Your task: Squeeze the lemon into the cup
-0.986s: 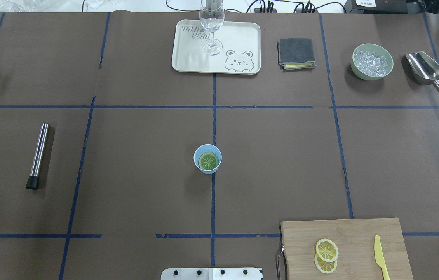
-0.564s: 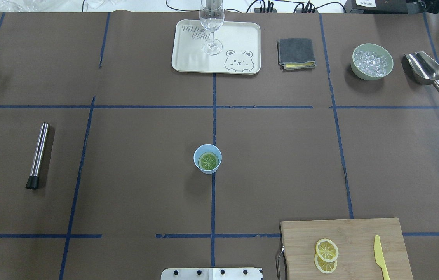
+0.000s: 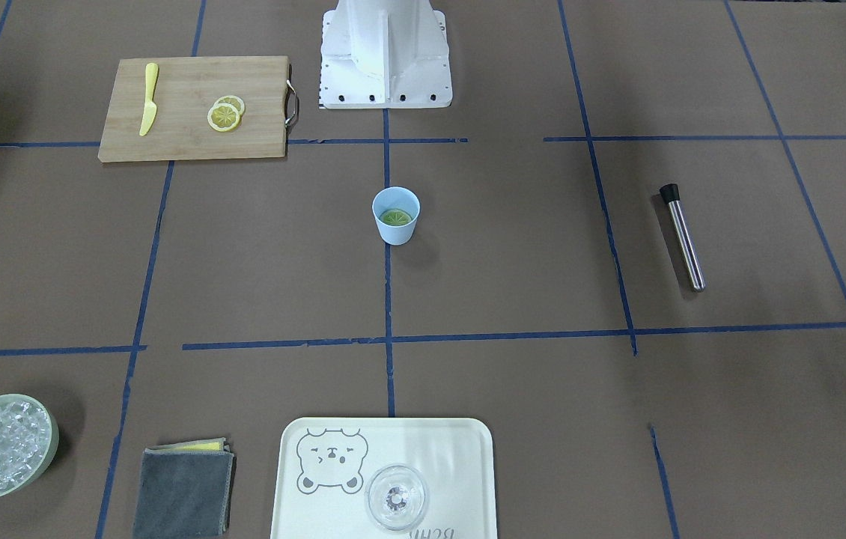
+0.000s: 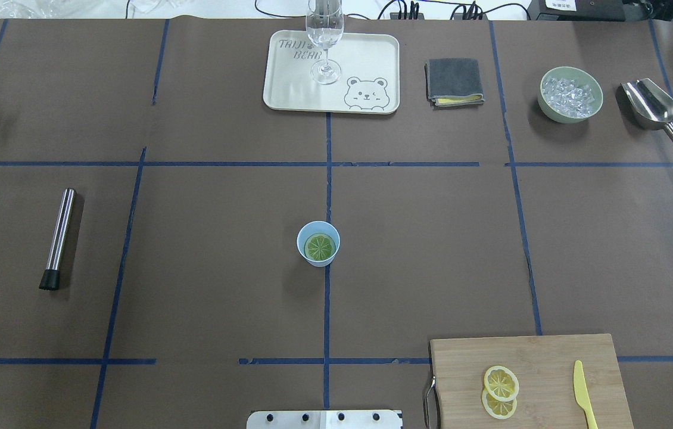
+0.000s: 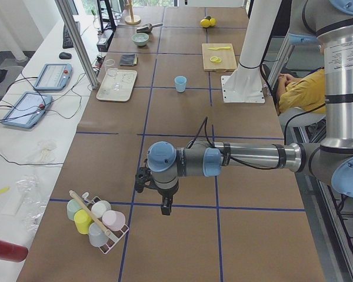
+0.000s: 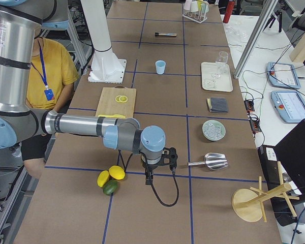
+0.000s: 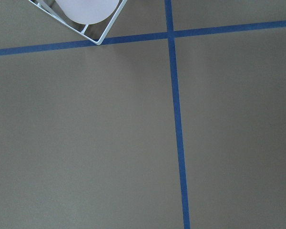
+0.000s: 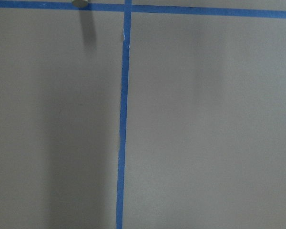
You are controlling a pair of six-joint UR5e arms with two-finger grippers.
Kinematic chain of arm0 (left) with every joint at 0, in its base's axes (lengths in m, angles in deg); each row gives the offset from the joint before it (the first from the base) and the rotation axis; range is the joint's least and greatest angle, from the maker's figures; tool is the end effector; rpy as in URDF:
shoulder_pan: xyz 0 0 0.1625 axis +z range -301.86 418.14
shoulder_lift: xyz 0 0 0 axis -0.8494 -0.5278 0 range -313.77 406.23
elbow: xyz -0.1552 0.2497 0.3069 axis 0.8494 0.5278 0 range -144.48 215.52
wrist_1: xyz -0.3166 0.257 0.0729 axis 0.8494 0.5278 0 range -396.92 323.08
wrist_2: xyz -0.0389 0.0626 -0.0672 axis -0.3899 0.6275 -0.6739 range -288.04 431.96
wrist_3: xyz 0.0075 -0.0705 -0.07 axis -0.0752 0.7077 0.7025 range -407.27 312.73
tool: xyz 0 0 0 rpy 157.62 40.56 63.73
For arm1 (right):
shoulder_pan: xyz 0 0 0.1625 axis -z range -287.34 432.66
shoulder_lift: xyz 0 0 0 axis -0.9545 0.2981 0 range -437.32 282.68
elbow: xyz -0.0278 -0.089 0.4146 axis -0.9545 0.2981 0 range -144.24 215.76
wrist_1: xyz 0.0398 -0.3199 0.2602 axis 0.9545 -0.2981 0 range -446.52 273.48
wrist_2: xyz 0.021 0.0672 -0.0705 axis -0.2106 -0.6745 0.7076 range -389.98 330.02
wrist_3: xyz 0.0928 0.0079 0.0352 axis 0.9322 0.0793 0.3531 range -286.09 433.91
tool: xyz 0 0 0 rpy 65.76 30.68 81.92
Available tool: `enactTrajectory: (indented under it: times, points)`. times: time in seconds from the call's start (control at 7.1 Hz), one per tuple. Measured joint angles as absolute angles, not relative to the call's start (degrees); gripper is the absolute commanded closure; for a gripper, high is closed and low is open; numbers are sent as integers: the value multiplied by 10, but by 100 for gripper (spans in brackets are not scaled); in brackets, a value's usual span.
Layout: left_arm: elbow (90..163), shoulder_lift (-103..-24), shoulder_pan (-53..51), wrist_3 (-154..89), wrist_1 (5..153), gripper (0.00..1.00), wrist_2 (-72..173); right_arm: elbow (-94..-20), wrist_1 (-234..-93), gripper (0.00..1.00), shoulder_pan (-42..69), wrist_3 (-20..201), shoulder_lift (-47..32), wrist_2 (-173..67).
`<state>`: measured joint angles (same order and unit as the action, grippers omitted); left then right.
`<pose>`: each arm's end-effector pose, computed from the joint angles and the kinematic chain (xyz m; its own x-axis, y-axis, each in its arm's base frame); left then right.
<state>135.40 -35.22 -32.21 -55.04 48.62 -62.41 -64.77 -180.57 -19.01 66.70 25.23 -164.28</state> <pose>-0.0662 -0.4242 0.6502 0.7088 0.0927 -0.6993 -0.0905 0.9951 0.0402 0.0752 -0.3891 0.6725 0.7112 -0.0309 0.7023 0.0609 0.9980 -0.0177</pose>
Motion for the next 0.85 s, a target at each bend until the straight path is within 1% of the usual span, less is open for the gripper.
enactTrajectory:
  times: [0.85]
  points:
    - [1354,-358,-322,-550,482,0,-623,-664,-1812,0,-190,700,251,-1632]
